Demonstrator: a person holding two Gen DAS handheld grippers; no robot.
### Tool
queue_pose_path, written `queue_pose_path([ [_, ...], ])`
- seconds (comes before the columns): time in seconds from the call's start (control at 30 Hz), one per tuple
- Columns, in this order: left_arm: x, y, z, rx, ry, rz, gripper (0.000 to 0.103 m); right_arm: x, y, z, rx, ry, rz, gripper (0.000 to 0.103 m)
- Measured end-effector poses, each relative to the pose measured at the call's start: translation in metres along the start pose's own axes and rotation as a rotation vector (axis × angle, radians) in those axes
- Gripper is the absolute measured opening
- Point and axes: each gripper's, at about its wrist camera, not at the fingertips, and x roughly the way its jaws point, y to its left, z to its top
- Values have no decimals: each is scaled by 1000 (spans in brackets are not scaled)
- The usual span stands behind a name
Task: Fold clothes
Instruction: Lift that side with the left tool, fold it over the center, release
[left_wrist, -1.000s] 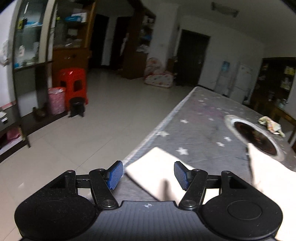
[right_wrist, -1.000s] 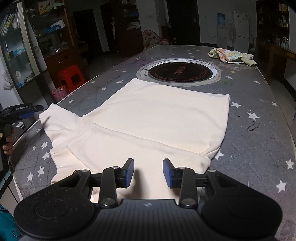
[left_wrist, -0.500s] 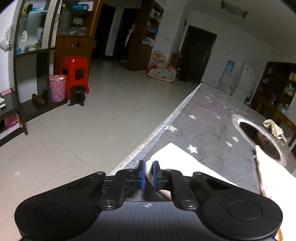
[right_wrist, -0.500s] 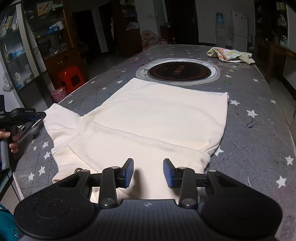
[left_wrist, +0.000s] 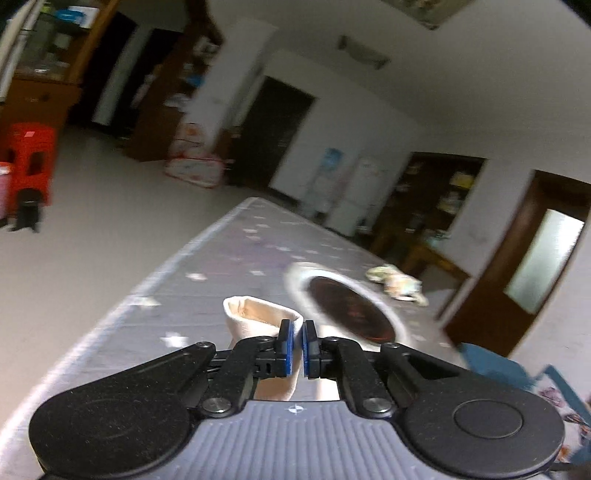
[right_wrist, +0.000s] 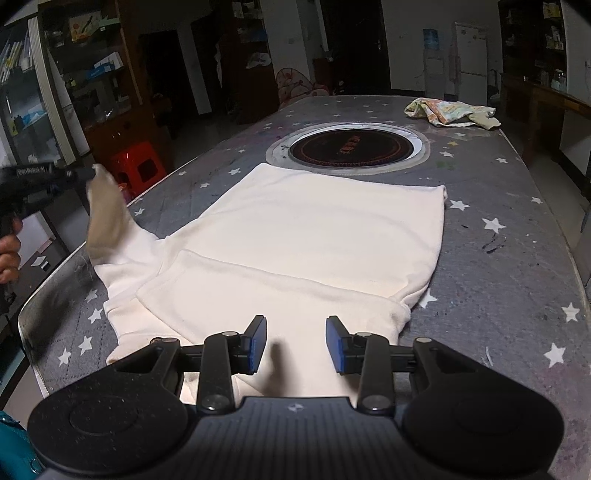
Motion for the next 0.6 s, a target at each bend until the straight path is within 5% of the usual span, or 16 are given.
queue_pose_path([
  [0.3, 16, -73, -17, 78, 85, -295, 6, -5, -4, -2, 14, -23, -4, 36],
  [0.6, 37, -118, -50, 129, 191, -444, 6, -12, -11, -6, 43, -35, -25, 40],
])
